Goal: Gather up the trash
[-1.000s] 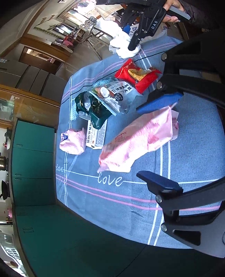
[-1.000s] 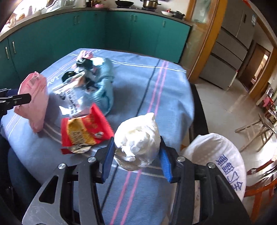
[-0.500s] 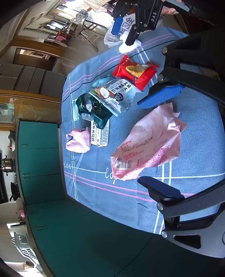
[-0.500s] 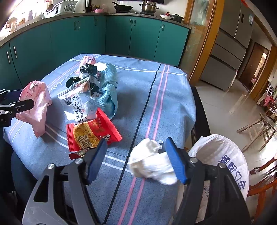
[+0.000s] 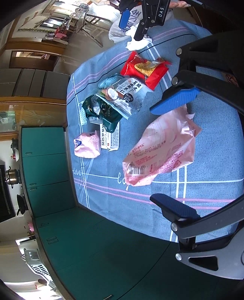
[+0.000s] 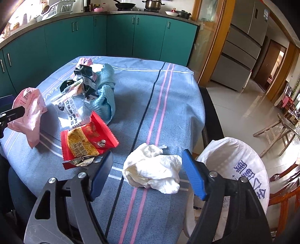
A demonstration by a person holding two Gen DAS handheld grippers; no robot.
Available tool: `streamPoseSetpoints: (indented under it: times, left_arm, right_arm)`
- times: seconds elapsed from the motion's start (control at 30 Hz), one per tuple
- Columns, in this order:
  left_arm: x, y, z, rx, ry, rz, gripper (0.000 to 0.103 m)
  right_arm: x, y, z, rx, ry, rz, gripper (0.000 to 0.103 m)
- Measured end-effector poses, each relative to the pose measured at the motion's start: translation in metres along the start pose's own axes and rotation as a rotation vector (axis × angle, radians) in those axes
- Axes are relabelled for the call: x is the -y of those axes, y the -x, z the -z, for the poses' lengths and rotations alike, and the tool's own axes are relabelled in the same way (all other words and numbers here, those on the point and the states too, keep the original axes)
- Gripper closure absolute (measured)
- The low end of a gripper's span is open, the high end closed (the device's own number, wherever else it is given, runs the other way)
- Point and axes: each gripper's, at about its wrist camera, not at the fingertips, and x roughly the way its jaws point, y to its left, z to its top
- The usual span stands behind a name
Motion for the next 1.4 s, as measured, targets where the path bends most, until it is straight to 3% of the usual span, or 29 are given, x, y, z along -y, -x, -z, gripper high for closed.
streamPoseSetpoints:
  times: [0.53, 0.67, 0.9, 1.03, 1.27, 1.4]
  left_arm:
    - [-0.003, 0.000, 0.001, 0.012, 0.004, -0.023, 0.017]
    - [-0.007, -0.004, 0.004, -0.012, 0.006, -0.032, 0.027]
    - [-0.037, -0.011, 0.026, -0.073, 0.069, -0.054, 0.027]
    - [-0.054, -0.011, 0.032, -0.085, 0.149, -0.017, 0.018]
    - [-0.050, -0.007, 0.026, -0.065, 0.199, 0.063, 0.005]
    - [-0.048, -0.010, 0.023, -0.088, 0.247, 0.083, 0.005]
  right_arm:
    - [-0.001, -0.007, 0.004, -0.019, -0.007, -0.004, 0.028]
    - [-0.001, -0.009, 0.005, -0.023, -0.008, -0.005, 0.028]
    - [0.003, -0.009, 0.007, -0.024, -0.017, 0.003, 0.028]
    - [0.005, -0.013, 0.006, -0.030, -0.034, -0.001, 0.028]
    - [-0.003, -0.017, 0.005, -0.035, -0.023, -0.007, 0.028]
    - [-0.003, -0.019, 0.004, -0.035, -0.026, -0.004, 0.024]
